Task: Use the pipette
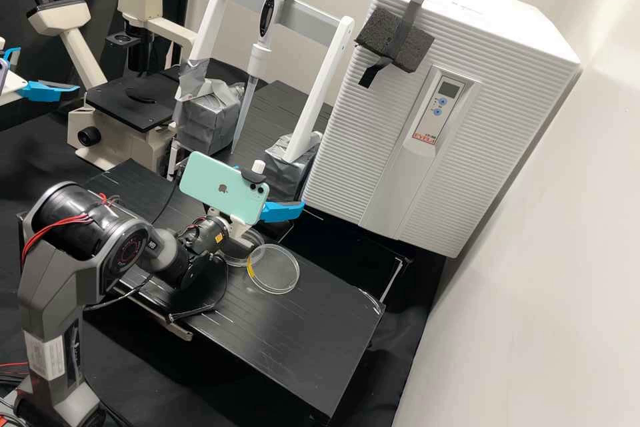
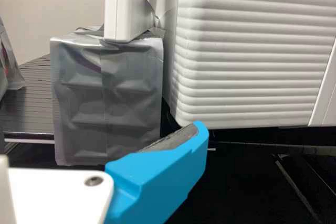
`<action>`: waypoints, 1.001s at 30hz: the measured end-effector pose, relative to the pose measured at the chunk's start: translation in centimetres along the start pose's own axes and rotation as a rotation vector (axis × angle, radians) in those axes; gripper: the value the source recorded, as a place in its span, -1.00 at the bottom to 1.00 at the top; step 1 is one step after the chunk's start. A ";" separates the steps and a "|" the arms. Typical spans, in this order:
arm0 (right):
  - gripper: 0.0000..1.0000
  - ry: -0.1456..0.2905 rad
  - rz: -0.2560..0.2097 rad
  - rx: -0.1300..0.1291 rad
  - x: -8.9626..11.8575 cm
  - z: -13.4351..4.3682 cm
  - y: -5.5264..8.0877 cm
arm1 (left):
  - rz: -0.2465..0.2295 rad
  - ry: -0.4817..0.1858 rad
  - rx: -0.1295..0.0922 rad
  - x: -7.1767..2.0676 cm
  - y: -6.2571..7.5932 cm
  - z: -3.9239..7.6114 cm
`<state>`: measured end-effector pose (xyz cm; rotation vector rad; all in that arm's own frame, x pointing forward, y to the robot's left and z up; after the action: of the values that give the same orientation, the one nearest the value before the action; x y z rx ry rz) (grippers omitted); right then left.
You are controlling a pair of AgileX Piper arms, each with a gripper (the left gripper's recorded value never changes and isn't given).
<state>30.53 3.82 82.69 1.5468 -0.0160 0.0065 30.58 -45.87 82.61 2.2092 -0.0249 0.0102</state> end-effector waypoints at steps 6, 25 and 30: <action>1.00 0.000 0.000 0.000 0.0 0.0 0.0 | 0.000 0.000 0.000 0.00 0.0 0.0; 1.00 0.000 0.000 0.000 0.0 0.0 0.0 | 0.090 -0.292 -0.010 -2.32 2.9 7.0; 1.00 0.000 0.000 0.000 0.0 0.0 0.0 | 0.115 -0.431 -0.006 -3.25 3.7 10.0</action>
<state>30.53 3.82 82.69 1.5468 -0.0160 0.0065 27.24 -56.09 79.59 2.1623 -0.3896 -0.4011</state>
